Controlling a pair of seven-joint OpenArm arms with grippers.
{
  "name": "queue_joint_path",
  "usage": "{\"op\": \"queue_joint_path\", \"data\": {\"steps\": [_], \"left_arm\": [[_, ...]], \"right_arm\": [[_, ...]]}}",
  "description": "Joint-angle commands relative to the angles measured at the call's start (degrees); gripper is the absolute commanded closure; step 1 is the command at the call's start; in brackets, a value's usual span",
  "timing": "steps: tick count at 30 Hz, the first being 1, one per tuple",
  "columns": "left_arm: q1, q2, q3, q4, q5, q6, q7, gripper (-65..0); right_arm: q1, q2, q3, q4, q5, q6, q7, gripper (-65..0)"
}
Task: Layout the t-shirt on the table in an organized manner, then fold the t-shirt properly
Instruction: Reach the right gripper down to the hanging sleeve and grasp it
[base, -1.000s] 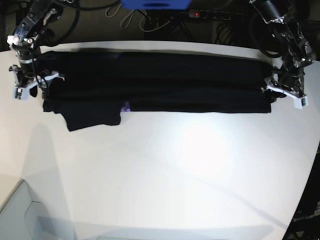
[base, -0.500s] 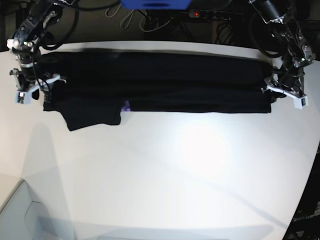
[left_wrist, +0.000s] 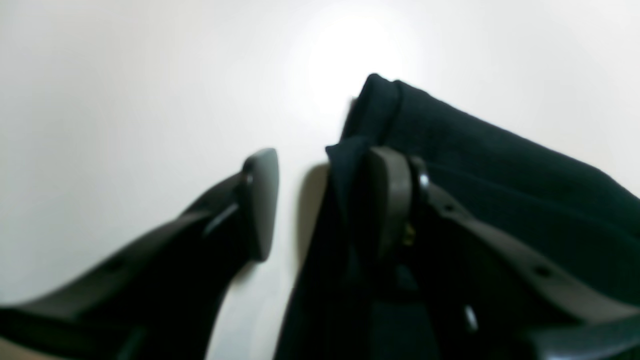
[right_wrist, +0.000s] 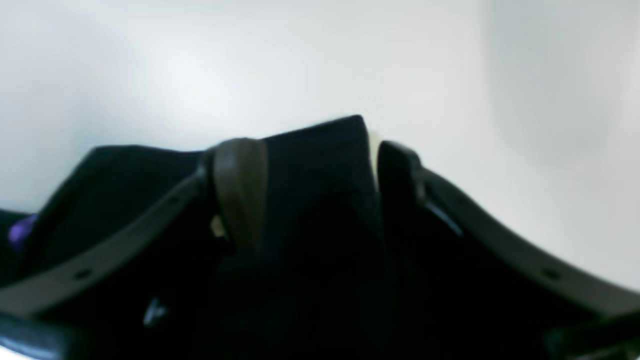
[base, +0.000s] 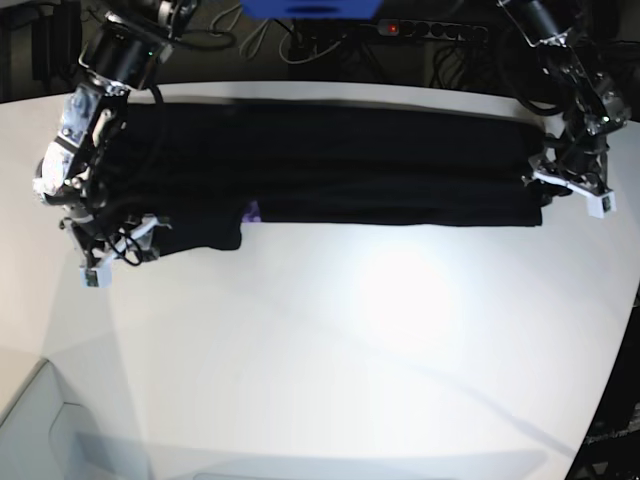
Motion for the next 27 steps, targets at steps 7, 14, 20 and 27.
{"op": "queue_joint_path", "data": {"steps": [7,14,20,27], "left_arm": [[0.1,-0.3,-0.2,0.3,0.8,0.3,1.7,-28.4],[0.0,-0.3,-0.1,0.2,0.9,0.3,1.7,-28.4],[0.0,-0.3,-0.1,0.2,0.9,0.3,1.7,-28.4],[0.0,-0.3,-0.1,0.0,0.9,0.3,1.7,-28.4]], "right_arm": [[5.0,3.3,0.1,-7.6,0.9,0.0,5.2,-35.8],[4.9,3.7,0.1,-11.7,0.9,0.0,6.7,-35.8],[4.3,3.5,0.1,-13.5,0.9,0.0,7.1,-34.5],[3.7,3.5,0.1,-13.1,1.0,0.2,6.7,0.0]]}}
